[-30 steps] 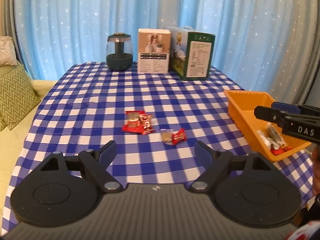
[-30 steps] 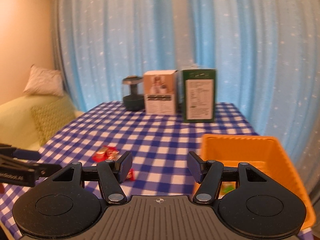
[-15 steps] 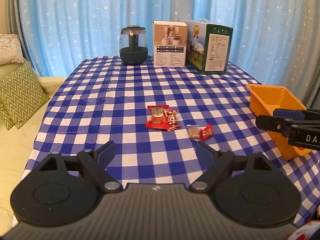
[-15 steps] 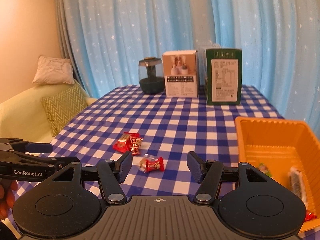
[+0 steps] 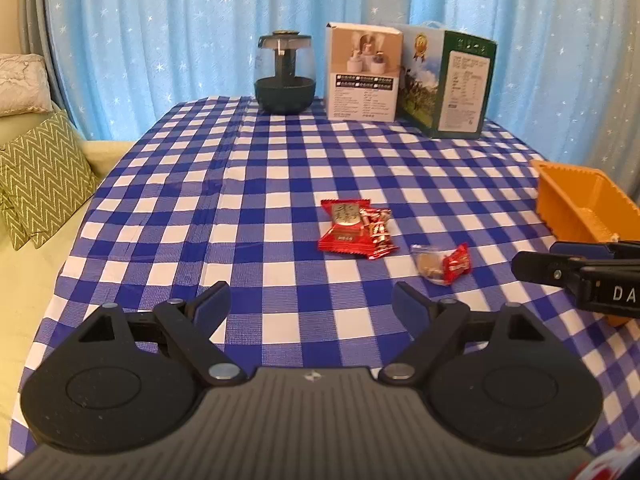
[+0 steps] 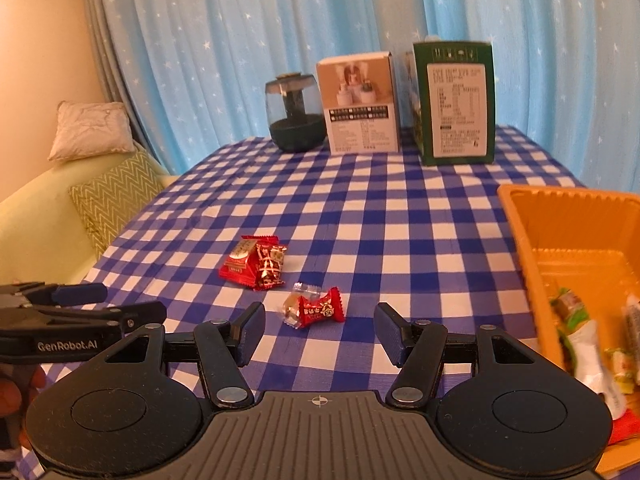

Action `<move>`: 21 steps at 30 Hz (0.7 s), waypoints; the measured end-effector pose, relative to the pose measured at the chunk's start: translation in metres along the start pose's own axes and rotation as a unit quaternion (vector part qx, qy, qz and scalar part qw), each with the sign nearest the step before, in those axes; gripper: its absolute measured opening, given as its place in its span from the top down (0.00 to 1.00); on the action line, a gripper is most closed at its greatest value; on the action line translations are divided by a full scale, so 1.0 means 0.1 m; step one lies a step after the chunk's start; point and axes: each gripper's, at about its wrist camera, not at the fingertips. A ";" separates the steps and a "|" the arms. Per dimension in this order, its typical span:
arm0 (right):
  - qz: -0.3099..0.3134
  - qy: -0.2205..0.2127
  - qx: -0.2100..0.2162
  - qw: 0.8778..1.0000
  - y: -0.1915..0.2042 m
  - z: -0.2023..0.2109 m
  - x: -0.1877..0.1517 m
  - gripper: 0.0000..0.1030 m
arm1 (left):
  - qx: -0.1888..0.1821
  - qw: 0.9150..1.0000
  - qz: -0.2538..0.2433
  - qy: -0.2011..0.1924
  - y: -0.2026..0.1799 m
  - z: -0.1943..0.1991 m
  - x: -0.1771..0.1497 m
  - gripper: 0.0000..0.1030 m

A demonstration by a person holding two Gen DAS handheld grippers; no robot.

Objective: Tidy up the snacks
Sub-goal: 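Grasp a red candy with the right tool while the left tool grasps the clear-wrapped candy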

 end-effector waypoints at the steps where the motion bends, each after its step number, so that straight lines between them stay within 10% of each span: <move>1: -0.002 0.003 -0.001 1.000 0.01 -0.04 0.00 0.41 | -0.001 1.000 0.001 0.002 0.00 -0.04 0.00 0.17; 21: 0.058 0.019 -0.020 0.998 0.08 -0.78 -0.11 0.56 | -0.029 0.998 0.052 0.021 0.04 -0.45 0.08 0.17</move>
Point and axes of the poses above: each gripper's, at about its wrist camera, not at the fingertips, and z roughly against the way its jaws point, y to its left, x to its top
